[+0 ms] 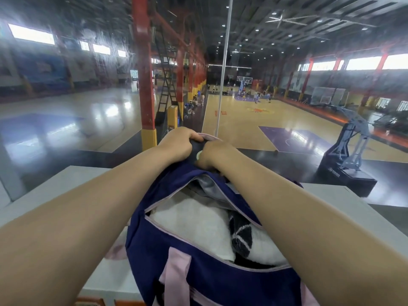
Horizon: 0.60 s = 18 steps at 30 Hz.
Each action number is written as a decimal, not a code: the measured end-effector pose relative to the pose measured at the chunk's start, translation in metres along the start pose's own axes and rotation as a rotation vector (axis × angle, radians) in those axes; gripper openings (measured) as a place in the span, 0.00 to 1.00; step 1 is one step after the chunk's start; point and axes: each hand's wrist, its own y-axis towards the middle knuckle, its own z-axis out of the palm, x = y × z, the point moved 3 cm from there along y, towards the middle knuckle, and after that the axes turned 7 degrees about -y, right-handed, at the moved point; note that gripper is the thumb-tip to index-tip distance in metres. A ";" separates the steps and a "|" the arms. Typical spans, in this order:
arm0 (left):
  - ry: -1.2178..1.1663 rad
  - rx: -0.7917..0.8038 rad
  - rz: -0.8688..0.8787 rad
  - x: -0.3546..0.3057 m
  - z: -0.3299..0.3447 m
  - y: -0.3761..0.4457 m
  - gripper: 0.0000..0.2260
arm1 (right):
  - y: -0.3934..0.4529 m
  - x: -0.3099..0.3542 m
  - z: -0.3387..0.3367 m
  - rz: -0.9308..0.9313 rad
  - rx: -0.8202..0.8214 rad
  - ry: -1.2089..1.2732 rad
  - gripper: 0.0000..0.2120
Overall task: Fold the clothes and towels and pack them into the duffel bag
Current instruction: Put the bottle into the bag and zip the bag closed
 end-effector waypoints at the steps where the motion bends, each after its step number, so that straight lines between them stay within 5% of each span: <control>1: -0.032 -0.009 -0.011 0.002 0.000 -0.001 0.25 | -0.001 0.004 0.002 -0.042 0.014 -0.005 0.18; 5: -0.185 -0.067 -0.048 0.017 -0.001 -0.007 0.23 | 0.010 -0.003 0.018 -0.104 0.091 0.075 0.25; 9: -0.174 -0.011 -0.041 0.026 0.006 -0.005 0.29 | 0.009 -0.013 0.023 0.113 0.143 0.179 0.23; 13: -0.157 0.017 -0.041 0.032 0.009 -0.010 0.33 | 0.019 -0.006 0.048 0.212 -0.033 0.177 0.31; 15: -0.149 0.052 -0.016 0.033 0.009 -0.013 0.30 | 0.017 -0.009 0.058 0.243 -0.066 0.309 0.39; 18: -0.098 0.073 0.061 0.026 0.002 -0.019 0.19 | 0.005 -0.017 0.065 0.188 -0.106 0.464 0.34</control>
